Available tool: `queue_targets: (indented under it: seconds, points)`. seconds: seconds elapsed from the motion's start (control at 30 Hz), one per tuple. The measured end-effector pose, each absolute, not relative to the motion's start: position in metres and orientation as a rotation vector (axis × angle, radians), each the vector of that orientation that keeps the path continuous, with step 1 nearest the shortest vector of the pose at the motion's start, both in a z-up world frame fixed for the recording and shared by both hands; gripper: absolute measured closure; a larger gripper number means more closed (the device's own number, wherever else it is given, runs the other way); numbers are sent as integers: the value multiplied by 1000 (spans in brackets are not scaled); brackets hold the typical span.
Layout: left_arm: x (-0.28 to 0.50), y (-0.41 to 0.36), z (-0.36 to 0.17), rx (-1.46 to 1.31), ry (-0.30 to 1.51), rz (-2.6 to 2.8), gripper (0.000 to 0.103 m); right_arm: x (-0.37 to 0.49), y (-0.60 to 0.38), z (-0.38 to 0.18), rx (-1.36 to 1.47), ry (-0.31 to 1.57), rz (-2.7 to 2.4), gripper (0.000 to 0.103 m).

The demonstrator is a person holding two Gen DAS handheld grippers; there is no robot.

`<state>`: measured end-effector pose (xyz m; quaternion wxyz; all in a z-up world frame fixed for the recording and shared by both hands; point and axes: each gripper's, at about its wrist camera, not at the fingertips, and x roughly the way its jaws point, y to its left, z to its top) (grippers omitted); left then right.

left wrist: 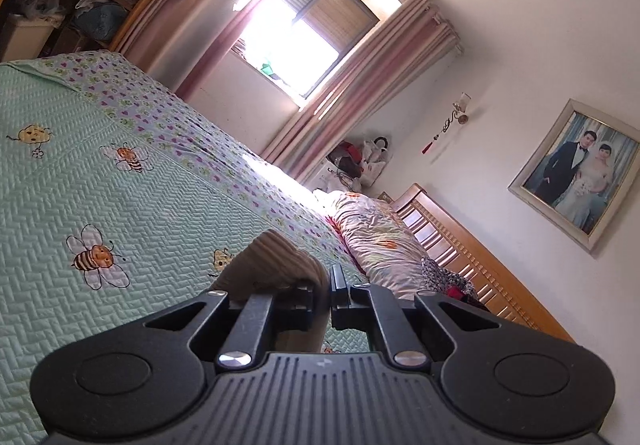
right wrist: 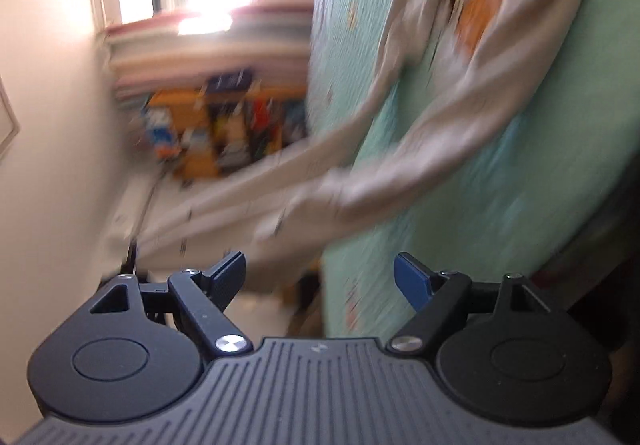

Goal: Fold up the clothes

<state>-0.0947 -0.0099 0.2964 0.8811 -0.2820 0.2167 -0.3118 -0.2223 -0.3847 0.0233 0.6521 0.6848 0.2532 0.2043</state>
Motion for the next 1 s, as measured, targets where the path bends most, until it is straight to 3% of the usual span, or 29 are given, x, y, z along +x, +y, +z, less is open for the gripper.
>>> queue_targets:
  seconds: [0.2,0.23,0.27,0.33,0.43,0.5,0.57,0.6,0.67,0.73,0.8,0.93,1.0]
  points:
    - [-106,-4,307,-574,420,-632,96,-193,-387,-7,1796,409,334,24]
    - [-108,0,308,-573,416,-621,96,-195,-397,-10,1818,391,295,41]
    - [-109,7,308,-576,413,-605,96,-200,-410,-6,1783,382,229,51]
    - [-107,17,304,-598,411,-578,96,-220,-439,27,1597,321,61,88]
    - [-102,28,293,-639,422,-555,96,-251,-475,99,1299,99,-59,101]
    - [-102,30,277,-672,454,-549,92,-267,-491,144,1107,-20,-107,101]
    - [-101,32,262,-702,485,-544,90,-270,-502,158,1086,1,-114,101]
    - [-103,32,255,-703,499,-546,90,-268,-507,153,1132,58,-104,95]
    - [-105,32,244,-704,524,-549,90,-263,-493,131,1209,196,-7,86]
    - [-108,35,243,-690,523,-539,90,-259,-455,91,1283,340,60,64]
    - [-107,39,251,-695,515,-535,90,-253,-419,51,1386,470,87,49]
    - [-117,37,294,-637,433,-571,90,-236,-386,-3,1618,562,138,48]
    - [-124,34,314,-602,385,-588,90,-227,-383,-13,1710,552,149,43]
